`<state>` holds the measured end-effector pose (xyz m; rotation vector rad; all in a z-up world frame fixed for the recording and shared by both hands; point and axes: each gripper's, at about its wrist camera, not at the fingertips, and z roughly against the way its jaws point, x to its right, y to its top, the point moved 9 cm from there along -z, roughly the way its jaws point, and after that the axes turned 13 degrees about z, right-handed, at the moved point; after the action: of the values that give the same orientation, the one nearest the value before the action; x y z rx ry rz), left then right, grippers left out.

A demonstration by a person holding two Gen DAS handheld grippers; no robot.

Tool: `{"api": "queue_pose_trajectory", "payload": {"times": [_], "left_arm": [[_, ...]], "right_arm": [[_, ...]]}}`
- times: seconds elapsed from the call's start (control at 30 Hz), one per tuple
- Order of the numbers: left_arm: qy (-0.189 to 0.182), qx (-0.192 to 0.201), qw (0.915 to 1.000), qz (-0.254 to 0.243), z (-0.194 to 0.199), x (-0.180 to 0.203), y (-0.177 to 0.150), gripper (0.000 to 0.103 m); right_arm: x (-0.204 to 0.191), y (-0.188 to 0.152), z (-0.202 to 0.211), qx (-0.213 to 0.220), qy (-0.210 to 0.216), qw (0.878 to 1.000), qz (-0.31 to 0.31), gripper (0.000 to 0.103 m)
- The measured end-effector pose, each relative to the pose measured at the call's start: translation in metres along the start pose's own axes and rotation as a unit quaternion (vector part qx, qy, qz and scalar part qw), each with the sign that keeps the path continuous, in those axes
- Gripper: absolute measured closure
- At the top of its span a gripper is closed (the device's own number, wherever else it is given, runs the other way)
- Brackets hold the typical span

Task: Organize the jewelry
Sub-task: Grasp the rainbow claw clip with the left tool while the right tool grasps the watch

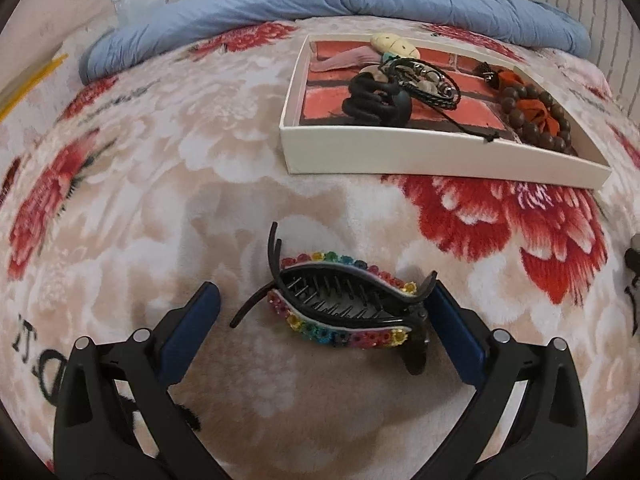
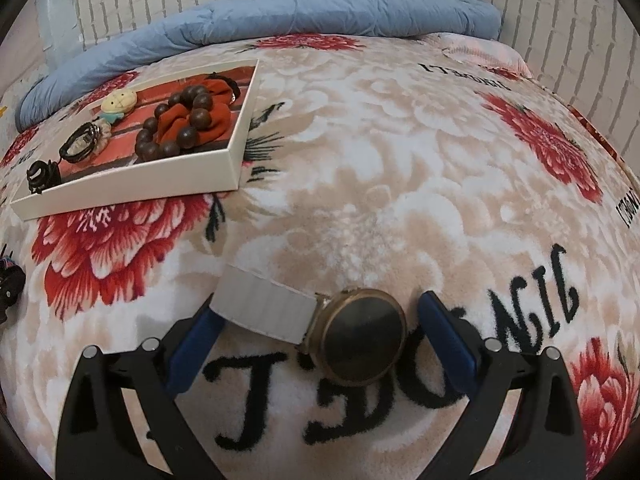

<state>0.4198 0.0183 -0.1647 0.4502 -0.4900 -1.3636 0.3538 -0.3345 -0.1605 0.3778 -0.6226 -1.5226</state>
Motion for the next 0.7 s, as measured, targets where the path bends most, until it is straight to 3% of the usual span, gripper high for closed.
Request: {"api": "queue_pose_trajectory", "payload": {"times": [0.27, 0.43, 0.7], "left_arm": [[0.002, -0.001, 1.0, -0.001, -0.002, 0.001, 0.0, 0.004], [-0.001, 0.0, 1.0, -0.003, 0.0, 0.001, -0.001, 0.007], [-0.003, 0.002, 1.0, -0.005, 0.001, 0.003, -0.001, 0.008]], "right_arm": [[0.002, 0.001, 0.0, 0.003, 0.009, 1.0, -0.016, 0.01], [0.004, 0.003, 0.001, 0.01, 0.024, 0.999, -0.028, 0.02], [0.01, 0.007, 0.003, 0.025, 0.046, 0.997, -0.052, 0.027]]}}
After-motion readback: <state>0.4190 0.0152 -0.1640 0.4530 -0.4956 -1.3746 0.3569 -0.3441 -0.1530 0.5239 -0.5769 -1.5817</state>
